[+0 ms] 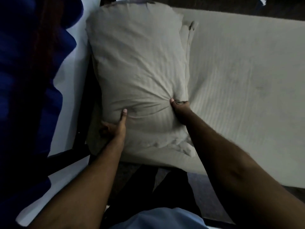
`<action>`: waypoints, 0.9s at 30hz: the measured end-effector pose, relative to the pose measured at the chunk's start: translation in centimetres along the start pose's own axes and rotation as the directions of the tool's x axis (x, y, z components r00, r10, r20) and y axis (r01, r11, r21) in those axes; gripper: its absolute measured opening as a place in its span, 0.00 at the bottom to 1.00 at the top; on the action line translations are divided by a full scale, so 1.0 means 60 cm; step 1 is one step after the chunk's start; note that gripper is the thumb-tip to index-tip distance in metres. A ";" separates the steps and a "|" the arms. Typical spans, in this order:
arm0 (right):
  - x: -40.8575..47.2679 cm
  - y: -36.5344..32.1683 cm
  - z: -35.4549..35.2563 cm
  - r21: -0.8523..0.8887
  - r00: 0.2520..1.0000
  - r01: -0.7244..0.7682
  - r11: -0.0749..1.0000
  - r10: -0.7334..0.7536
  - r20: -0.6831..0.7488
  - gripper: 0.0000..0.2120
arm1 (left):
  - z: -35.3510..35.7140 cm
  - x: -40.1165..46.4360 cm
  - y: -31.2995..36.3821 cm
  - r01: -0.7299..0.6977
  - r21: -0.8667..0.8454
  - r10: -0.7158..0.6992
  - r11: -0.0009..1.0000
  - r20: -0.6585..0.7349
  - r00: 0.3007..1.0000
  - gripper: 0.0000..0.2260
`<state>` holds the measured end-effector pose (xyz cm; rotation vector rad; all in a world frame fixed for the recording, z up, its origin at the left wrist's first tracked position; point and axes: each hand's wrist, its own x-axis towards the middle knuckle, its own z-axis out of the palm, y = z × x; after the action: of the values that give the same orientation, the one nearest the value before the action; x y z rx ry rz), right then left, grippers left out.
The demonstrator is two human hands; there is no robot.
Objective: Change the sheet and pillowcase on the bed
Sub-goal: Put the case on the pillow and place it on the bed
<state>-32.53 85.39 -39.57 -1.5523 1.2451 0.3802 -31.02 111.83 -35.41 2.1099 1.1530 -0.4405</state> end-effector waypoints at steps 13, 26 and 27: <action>0.053 0.032 0.000 -0.275 0.995 0.093 0.957 -0.081 0.053 0.35 | 0.026 -0.075 -0.102 0.459 -0.753 -0.172 0.471 0.432 0.886 0.43; -0.033 -0.002 0.038 -0.239 0.947 0.295 0.925 -0.250 0.200 0.21 | -0.031 0.003 -0.009 0.299 -0.887 -0.106 0.351 0.280 0.954 0.23; -0.043 -0.002 0.049 -0.234 0.937 0.322 0.917 -0.273 0.220 0.22 | -0.048 0.015 -0.002 0.263 -0.897 -0.110 0.355 0.239 0.965 0.22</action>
<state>-32.45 89.22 -38.67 -1.8609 0.8196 0.4936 -30.73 114.44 -33.93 0.9055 1.1540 0.0293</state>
